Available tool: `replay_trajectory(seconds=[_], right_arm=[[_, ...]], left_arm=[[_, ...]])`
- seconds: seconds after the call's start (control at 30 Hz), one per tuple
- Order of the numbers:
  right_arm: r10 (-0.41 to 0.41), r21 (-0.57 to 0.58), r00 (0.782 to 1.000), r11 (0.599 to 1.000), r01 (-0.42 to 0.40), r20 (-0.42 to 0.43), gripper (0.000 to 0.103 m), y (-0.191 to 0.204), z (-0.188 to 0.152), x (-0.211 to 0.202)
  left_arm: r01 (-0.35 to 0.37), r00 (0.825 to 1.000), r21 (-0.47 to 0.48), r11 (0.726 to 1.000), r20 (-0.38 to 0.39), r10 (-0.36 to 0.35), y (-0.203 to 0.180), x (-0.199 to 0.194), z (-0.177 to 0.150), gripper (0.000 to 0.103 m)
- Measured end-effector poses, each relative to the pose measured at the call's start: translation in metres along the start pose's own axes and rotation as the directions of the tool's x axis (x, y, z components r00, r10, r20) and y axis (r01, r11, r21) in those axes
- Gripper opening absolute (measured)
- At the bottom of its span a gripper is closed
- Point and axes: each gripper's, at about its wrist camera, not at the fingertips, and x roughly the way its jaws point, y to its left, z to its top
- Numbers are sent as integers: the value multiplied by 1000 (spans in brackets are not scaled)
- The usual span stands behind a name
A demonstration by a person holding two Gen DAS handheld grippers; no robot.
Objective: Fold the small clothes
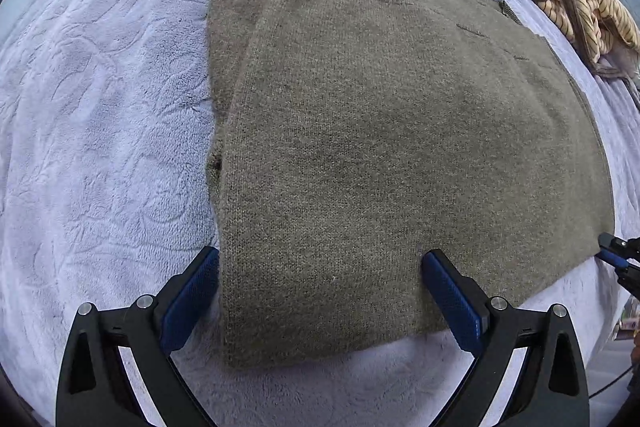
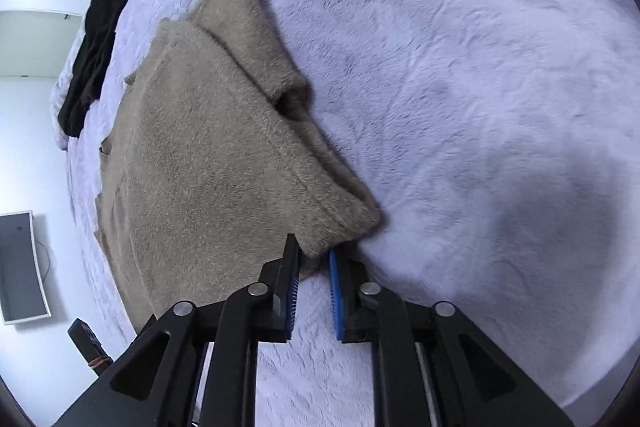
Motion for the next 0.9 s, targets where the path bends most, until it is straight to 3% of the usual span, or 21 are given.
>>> replay_trajectory(seconds=[0.17, 0.27, 0.4, 0.47, 0.57, 0.67, 0.77, 0.9], right_arm=[[-36, -123, 998, 992, 42, 54, 23, 30, -1, -20], [-17, -199, 997, 979, 32, 78, 23, 58, -1, -20], [-69, -307, 995, 947, 88, 72, 23, 85, 1, -7], [-109, -303, 989, 944, 133, 96, 23, 86, 2, -10], [-214, -225, 956, 940, 258, 202, 23, 81, 5, -26], [-181, -258, 960, 937, 234, 215, 23, 87, 4, -36], [-147, -388, 972, 897, 210, 186, 23, 107, -4, -27], [-144, -468, 973, 858, 213, 180, 23, 129, -8, -17]], left_arm=[[1, 1000, 3, 1000, 0, -1, -3, 4, 3, 101], [-1, 1000, 4, 1000, -3, 1, -5, 6, 4, 101], [-8, 1000, 4, 1000, -6, 8, -7, 7, 6, 101], [-9, 1000, 2, 1000, -7, 9, -8, 8, 7, 101], [-10, 1000, 3, 1000, -7, 10, -8, 9, 7, 101], [-10, 1000, 2, 1000, -9, 10, -9, 10, 8, 101], [-13, 1000, 3, 1000, -11, 13, -9, 13, 10, 101], [-13, 1000, 2, 1000, -21, 13, -9, 14, 13, 101]])
